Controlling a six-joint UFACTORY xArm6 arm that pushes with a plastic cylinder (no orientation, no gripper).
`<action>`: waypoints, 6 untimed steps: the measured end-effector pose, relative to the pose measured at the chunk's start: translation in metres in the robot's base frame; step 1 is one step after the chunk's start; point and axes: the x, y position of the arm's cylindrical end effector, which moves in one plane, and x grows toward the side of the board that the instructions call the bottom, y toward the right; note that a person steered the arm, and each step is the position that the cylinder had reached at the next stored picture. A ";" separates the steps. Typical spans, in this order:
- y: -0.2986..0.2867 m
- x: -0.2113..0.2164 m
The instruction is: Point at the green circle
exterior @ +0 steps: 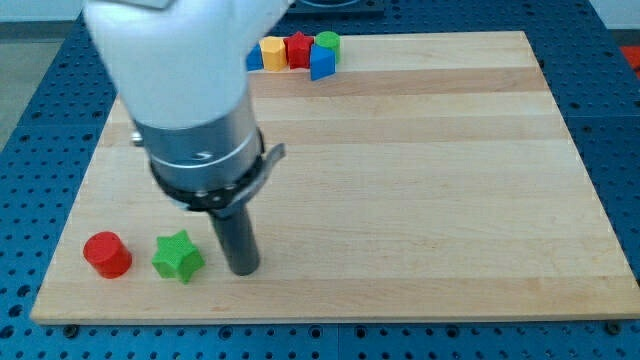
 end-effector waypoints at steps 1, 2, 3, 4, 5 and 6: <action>-0.032 0.000; -0.059 0.000; -0.074 0.000; -0.063 0.000; -0.027 -0.003; 0.016 -0.030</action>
